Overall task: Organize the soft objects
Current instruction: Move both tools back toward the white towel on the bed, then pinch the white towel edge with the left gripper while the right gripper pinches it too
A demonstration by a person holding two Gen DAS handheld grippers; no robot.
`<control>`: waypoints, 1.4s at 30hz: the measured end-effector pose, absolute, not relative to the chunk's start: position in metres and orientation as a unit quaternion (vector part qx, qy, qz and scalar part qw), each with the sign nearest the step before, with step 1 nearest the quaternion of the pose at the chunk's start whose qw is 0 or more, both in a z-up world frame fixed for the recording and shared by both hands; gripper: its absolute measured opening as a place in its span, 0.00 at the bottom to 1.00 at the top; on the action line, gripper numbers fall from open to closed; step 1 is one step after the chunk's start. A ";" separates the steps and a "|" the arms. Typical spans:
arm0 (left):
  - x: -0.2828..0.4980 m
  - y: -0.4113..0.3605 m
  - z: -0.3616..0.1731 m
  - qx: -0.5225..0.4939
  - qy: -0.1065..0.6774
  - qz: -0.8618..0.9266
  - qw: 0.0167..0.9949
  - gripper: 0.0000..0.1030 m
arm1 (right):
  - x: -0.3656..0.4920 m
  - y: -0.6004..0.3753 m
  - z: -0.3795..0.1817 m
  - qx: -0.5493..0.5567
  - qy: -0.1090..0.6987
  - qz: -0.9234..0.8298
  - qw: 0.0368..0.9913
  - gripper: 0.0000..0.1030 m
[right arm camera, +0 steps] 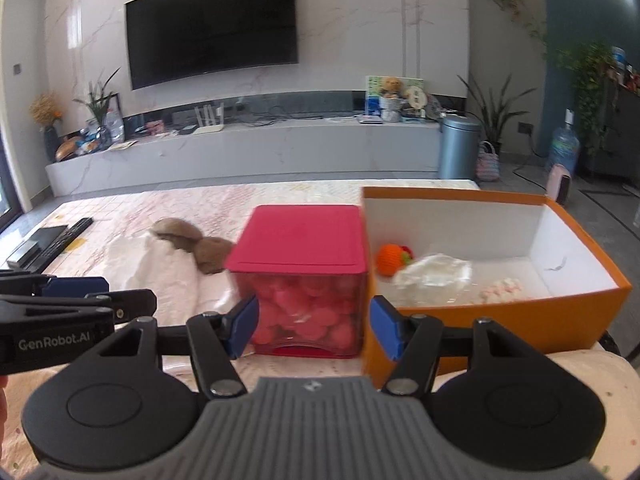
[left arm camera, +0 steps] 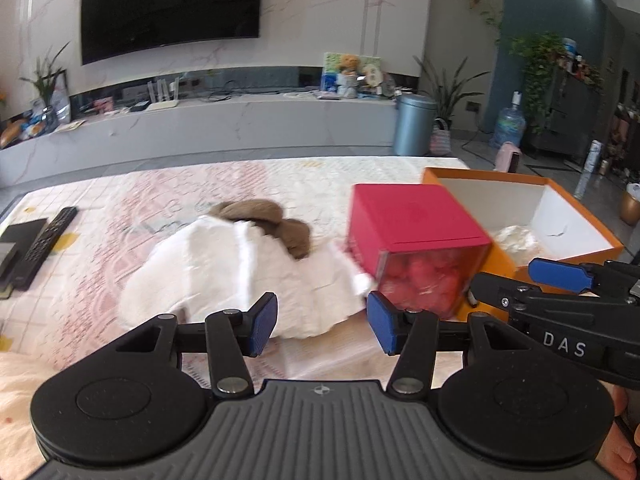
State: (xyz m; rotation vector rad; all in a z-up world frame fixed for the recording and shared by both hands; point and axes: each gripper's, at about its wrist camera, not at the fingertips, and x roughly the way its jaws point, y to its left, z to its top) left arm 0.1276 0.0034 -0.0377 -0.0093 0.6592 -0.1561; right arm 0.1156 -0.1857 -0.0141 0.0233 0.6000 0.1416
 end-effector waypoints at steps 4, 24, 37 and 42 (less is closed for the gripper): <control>0.123 0.033 -0.041 -0.027 0.330 -0.051 0.942 0.59 | 0.118 -0.164 -0.015 -0.007 0.292 0.095 0.952 0.59; 0.175 0.065 -0.075 -0.080 0.352 -0.066 0.930 0.84 | 0.182 -0.097 -0.060 -0.054 0.354 0.169 0.918 0.20; 0.187 0.048 -0.090 -0.071 0.373 -0.094 0.920 0.01 | 0.187 -0.102 -0.075 -0.031 0.376 0.169 0.910 0.19; 0.171 0.041 -0.077 -0.084 0.364 -0.146 0.916 0.00 | 0.180 -0.110 -0.063 -0.024 0.368 0.170 0.914 0.20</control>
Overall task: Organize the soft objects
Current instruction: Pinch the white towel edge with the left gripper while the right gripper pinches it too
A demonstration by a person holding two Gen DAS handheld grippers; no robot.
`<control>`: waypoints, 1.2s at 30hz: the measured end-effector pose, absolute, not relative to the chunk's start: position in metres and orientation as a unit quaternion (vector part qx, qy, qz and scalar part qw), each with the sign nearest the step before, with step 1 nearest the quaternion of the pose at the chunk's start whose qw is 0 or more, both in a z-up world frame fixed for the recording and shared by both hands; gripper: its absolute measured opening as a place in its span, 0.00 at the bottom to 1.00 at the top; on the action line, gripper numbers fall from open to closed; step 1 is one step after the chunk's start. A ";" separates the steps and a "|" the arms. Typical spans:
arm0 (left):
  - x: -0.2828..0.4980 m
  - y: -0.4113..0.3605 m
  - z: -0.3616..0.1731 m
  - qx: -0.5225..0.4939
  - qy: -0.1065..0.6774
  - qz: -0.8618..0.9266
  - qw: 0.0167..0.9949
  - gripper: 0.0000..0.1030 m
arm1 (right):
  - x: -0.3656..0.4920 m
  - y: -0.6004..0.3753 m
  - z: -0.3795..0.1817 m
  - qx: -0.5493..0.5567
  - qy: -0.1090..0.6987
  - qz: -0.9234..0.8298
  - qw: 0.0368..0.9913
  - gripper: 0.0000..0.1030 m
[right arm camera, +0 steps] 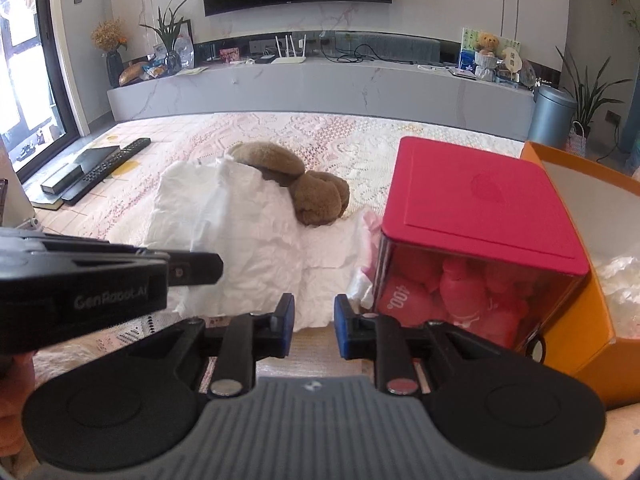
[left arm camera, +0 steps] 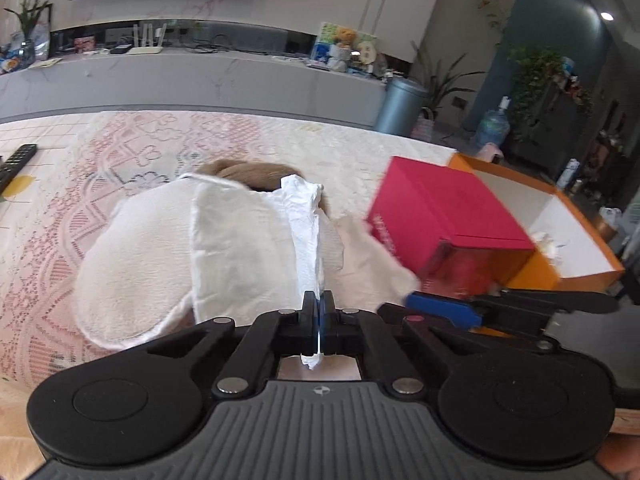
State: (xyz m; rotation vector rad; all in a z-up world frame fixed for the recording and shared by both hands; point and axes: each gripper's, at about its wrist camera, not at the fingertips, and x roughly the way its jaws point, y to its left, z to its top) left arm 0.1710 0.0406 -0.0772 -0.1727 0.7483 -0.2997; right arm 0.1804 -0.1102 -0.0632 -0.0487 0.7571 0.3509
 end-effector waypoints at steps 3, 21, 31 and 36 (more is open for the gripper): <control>0.170 0.031 -0.074 -0.073 0.360 -0.161 0.916 0.00 | 0.172 -0.116 -0.058 -0.024 0.360 0.162 0.919 0.20; 0.158 0.042 -0.072 -0.012 0.335 -0.010 0.942 0.66 | 0.198 -0.117 -0.080 0.005 0.374 0.143 0.916 0.18; 0.168 0.058 -0.086 -0.054 0.382 -0.010 0.922 0.14 | 0.187 -0.115 -0.070 -0.008 0.353 0.158 0.922 0.00; 0.151 0.053 -0.061 -0.060 0.344 -0.045 0.936 0.07 | 0.167 -0.119 -0.044 -0.004 0.332 0.178 0.926 0.00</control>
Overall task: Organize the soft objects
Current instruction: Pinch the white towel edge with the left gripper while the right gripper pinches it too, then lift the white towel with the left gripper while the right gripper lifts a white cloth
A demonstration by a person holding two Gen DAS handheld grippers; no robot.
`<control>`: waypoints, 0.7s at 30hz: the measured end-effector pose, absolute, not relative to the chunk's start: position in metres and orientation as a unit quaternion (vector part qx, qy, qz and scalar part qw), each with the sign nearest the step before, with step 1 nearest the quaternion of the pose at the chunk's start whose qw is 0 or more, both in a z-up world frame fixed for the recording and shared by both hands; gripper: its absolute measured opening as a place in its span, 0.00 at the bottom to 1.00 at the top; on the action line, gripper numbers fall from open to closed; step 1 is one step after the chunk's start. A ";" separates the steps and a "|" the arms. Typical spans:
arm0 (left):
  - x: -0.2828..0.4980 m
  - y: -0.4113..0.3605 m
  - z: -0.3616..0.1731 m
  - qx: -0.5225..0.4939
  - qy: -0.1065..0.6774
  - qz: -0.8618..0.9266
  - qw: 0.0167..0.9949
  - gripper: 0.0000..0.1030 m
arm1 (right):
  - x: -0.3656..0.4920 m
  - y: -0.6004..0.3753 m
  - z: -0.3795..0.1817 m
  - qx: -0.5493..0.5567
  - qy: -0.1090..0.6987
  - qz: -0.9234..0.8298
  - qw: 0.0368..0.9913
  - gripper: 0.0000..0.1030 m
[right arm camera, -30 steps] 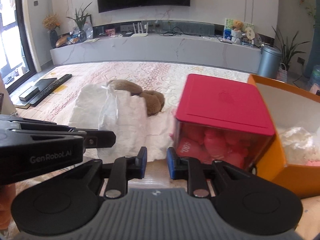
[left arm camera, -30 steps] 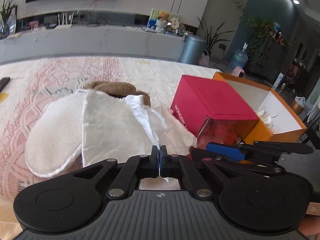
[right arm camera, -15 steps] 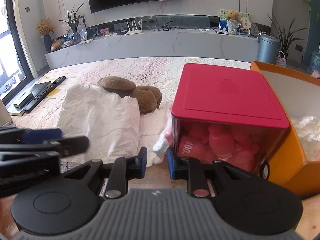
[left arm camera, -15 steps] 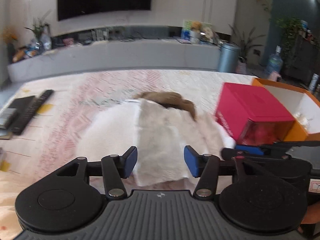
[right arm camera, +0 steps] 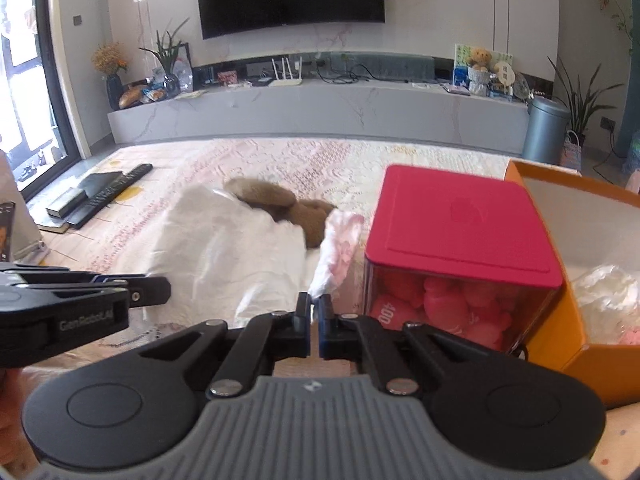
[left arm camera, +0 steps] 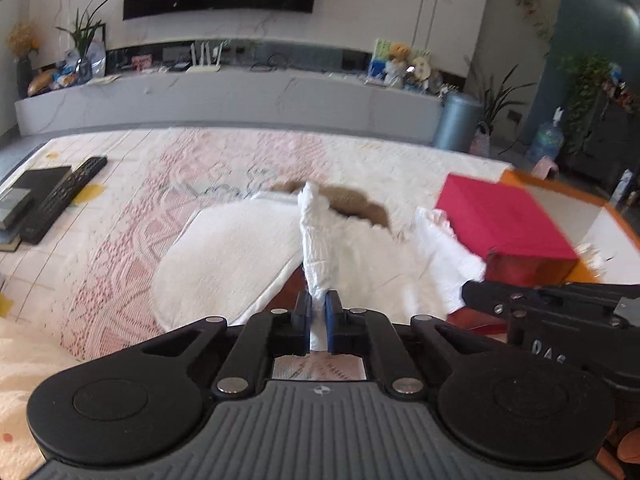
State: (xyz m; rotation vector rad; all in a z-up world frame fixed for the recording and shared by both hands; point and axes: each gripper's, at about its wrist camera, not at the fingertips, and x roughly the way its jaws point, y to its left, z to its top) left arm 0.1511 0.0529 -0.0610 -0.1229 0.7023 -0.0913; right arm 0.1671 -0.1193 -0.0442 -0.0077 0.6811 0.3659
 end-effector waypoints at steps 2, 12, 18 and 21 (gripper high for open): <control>0.146 0.049 -0.052 -0.062 0.337 -0.063 0.937 0.07 | 0.158 -0.120 -0.035 -0.003 0.325 0.192 0.926 0.00; 0.158 0.025 -0.068 -0.085 0.376 -0.167 0.907 0.06 | 0.145 -0.118 -0.068 -0.014 0.392 0.238 0.888 0.00; 0.173 0.011 -0.084 -0.103 0.407 -0.200 0.885 0.06 | 0.151 -0.115 -0.083 -0.025 0.414 0.244 0.876 0.01; 0.180 0.007 -0.094 -0.098 0.422 -0.200 0.879 0.06 | 0.150 -0.123 -0.079 -0.022 0.422 0.237 0.875 0.07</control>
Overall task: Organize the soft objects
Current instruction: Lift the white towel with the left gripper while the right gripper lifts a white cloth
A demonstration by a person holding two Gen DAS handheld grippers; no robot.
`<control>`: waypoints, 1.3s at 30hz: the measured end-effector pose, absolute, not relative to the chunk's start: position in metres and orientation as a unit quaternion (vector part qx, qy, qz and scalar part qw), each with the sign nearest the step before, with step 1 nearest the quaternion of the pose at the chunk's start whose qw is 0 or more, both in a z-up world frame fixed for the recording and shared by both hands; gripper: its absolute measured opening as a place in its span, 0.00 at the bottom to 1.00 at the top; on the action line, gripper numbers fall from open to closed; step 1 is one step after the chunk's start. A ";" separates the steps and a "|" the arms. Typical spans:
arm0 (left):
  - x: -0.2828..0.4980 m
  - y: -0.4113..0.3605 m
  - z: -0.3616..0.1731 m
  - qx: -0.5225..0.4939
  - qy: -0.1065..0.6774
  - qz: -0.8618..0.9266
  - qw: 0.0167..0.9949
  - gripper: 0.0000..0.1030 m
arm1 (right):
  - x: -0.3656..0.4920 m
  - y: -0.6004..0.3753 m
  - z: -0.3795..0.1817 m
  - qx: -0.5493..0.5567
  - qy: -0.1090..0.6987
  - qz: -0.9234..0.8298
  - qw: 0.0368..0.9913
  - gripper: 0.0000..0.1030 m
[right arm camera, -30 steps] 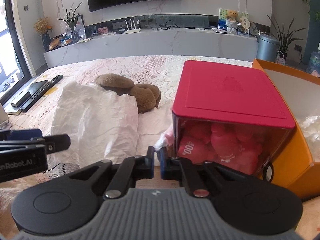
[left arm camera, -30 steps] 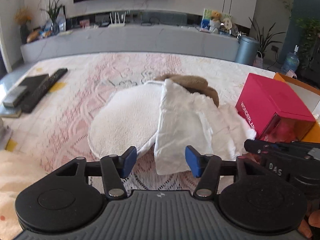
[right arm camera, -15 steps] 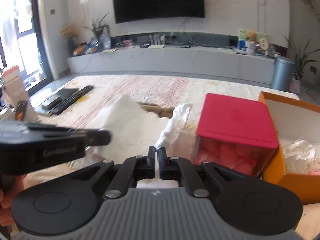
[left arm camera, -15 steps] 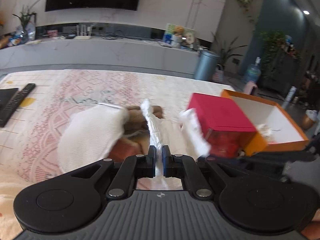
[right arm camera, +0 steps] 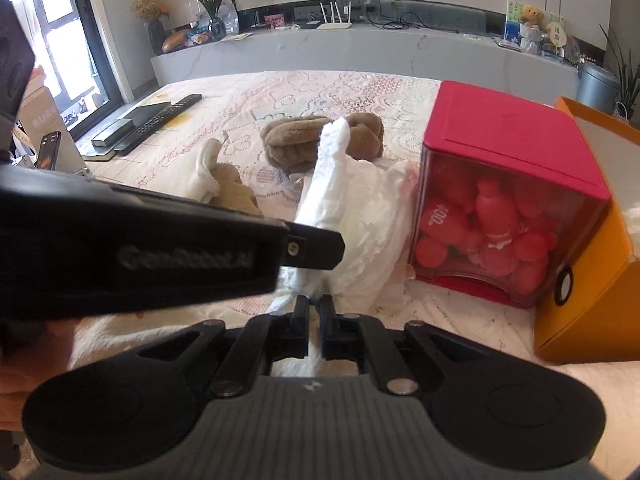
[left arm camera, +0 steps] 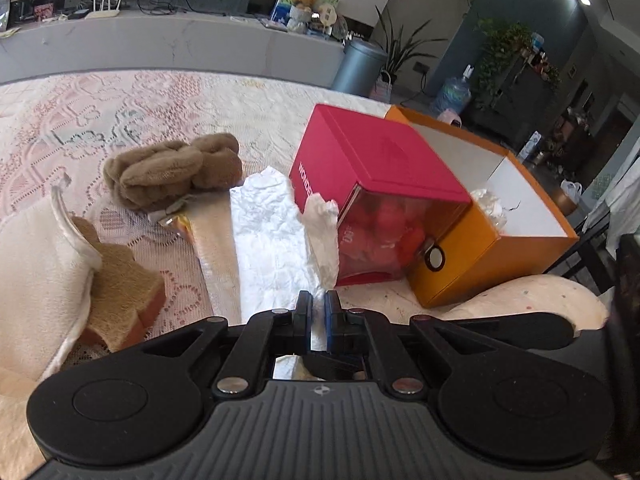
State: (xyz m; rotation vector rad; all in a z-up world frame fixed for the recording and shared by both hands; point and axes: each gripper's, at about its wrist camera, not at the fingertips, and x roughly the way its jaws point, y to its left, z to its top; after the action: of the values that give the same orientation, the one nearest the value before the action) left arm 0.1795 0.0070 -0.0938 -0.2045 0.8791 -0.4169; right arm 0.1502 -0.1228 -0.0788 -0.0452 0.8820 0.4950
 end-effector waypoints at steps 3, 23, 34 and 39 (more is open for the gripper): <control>0.181 0.008 -0.104 -0.095 0.436 -0.190 0.875 0.06 | 0.147 -0.134 -0.074 -0.025 0.425 0.221 0.877 0.24; 0.169 -0.003 -0.117 -0.026 0.441 -0.210 0.872 0.07 | 0.201 -0.134 -0.085 0.067 0.451 0.224 0.861 0.64; 0.157 0.013 -0.095 0.006 0.446 -0.152 0.882 0.49 | 0.205 -0.118 -0.098 0.015 0.450 0.220 0.865 0.17; 0.146 0.039 -0.076 0.031 0.413 -0.093 0.906 0.65 | 0.199 -0.123 -0.087 0.026 0.436 0.216 0.873 0.13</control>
State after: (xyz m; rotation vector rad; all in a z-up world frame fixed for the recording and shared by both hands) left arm 0.1456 0.0391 -0.0760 0.0640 0.8521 -0.1927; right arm 0.1990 -0.1228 -0.0872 0.0534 0.9116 0.4520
